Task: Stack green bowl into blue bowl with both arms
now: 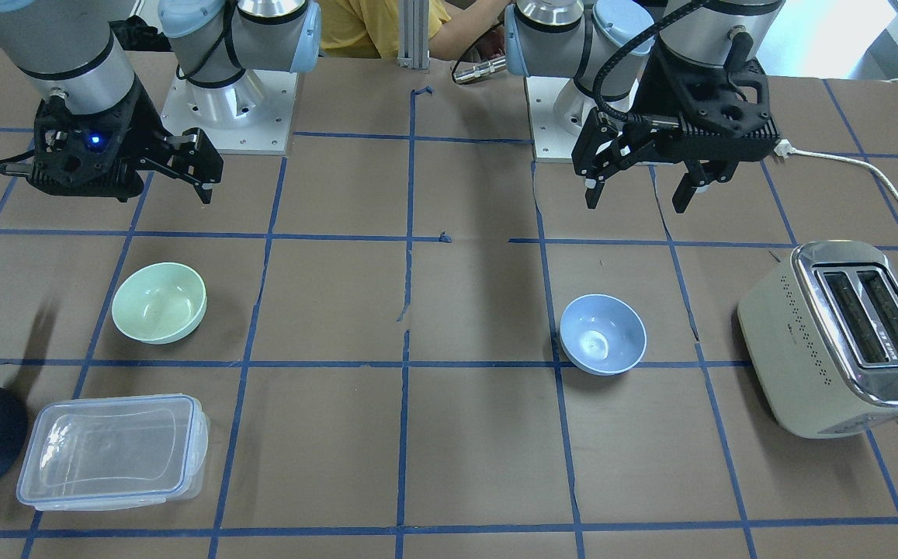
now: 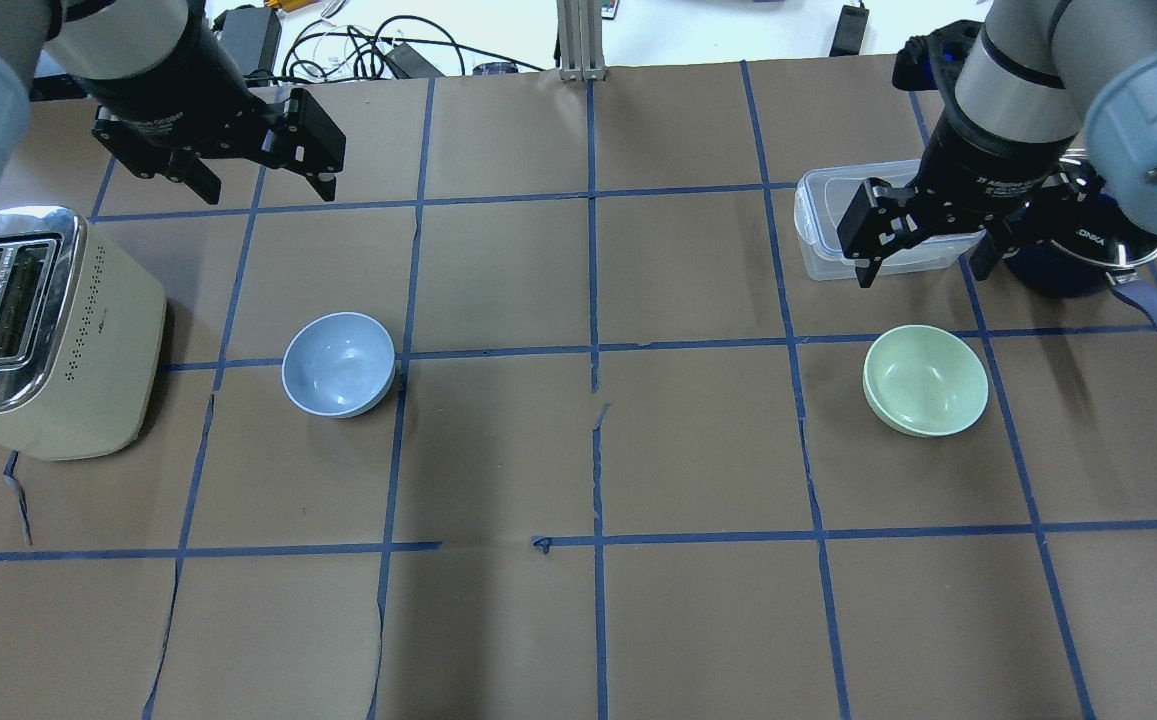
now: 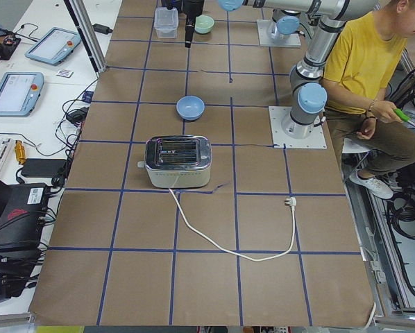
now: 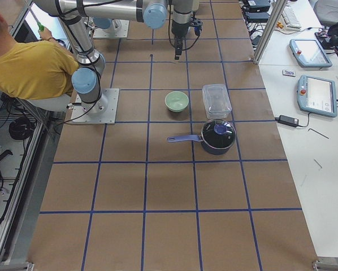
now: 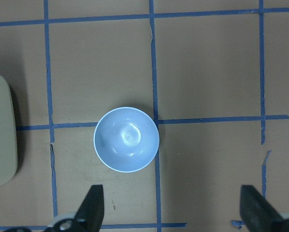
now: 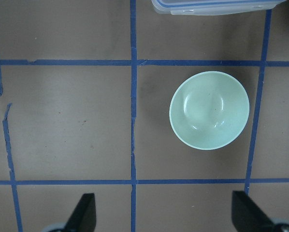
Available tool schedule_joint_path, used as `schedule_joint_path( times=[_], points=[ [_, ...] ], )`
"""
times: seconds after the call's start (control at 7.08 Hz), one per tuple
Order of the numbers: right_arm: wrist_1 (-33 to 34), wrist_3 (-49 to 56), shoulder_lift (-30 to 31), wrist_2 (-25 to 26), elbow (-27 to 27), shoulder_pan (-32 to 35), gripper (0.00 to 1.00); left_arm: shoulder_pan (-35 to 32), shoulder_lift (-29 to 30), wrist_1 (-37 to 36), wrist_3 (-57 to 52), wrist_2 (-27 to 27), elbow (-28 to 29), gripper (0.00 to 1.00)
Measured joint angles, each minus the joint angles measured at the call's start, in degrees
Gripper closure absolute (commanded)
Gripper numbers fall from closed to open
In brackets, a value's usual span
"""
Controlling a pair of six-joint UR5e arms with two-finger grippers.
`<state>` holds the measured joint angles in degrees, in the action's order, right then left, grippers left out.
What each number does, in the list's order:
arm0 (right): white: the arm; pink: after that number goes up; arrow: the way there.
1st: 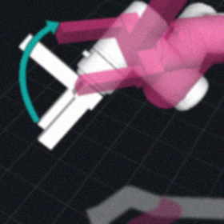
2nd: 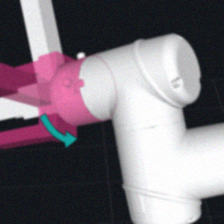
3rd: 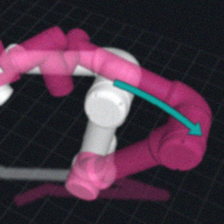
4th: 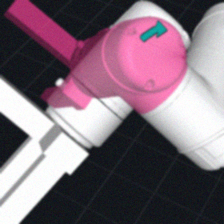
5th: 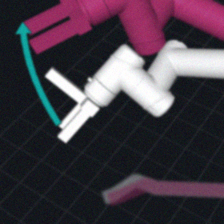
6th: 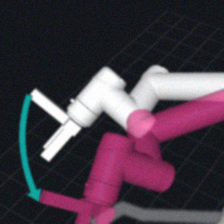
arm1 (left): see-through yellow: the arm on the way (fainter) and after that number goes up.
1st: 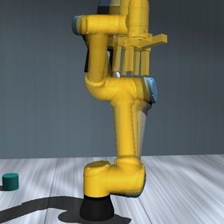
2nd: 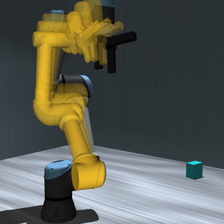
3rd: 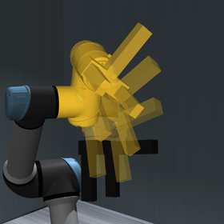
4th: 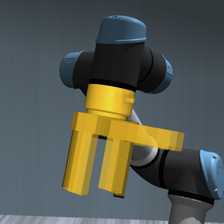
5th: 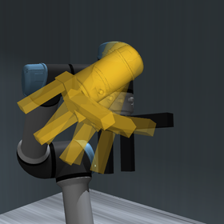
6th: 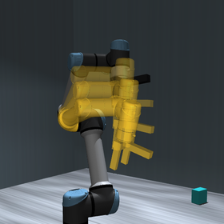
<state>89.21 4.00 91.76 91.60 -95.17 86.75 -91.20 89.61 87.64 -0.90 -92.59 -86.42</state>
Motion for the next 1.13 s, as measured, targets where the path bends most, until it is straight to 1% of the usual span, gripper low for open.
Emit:
schedule_joint_path(
  times=[1.13],
  points=[
    [-0.07, 0.30, -0.09, 0.18, -0.14, -0.03, 0.00, 0.07, 0.85, 0.64, 0.13, -0.05, 0.01, 0.00]
  ],
)
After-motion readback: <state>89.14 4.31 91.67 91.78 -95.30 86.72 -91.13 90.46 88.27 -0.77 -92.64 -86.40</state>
